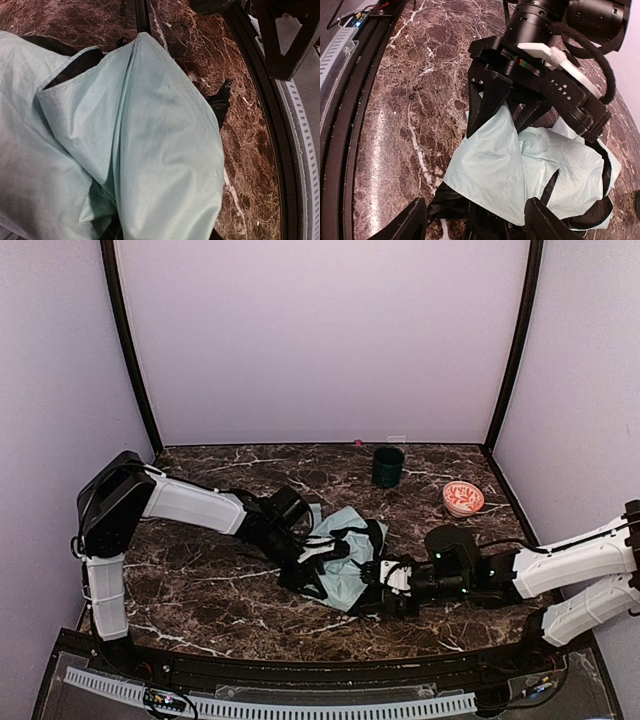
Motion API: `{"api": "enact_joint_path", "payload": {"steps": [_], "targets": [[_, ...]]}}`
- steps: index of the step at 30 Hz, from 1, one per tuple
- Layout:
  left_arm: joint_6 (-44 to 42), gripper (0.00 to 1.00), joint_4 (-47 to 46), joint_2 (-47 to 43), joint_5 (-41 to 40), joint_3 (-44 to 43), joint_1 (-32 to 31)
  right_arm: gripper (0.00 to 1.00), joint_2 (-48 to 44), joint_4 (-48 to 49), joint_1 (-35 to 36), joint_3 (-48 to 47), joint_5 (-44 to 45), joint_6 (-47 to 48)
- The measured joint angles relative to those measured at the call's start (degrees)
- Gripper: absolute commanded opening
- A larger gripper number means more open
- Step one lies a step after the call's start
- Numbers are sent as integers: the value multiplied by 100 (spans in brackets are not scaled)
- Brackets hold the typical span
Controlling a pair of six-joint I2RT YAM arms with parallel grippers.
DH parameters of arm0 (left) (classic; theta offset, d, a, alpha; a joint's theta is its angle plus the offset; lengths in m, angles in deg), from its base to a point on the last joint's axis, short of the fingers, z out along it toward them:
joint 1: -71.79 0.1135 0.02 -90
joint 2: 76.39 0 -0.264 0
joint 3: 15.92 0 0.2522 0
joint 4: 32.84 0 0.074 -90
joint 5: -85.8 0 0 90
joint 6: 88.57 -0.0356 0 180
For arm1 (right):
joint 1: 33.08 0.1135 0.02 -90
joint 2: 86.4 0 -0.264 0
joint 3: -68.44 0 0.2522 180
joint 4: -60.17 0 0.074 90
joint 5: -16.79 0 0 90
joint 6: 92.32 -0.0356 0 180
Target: Put away the umbrella
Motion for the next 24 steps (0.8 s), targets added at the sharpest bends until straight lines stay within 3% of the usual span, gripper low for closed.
{"api": "enact_joint_path", "payload": {"steps": [4, 11, 16, 24], "targets": [[44, 33, 190, 57, 223, -59, 17, 87, 566, 597, 164, -52, 426, 643], [109, 33, 428, 195, 538, -195, 96, 85, 1419, 706, 254, -446, 680, 1434], [168, 34, 544, 256, 634, -278, 127, 80, 1698, 280, 289, -813, 684, 1652], [188, 34, 629, 280, 667, -304, 155, 86, 1853, -52, 345, -994, 848, 1569]]}}
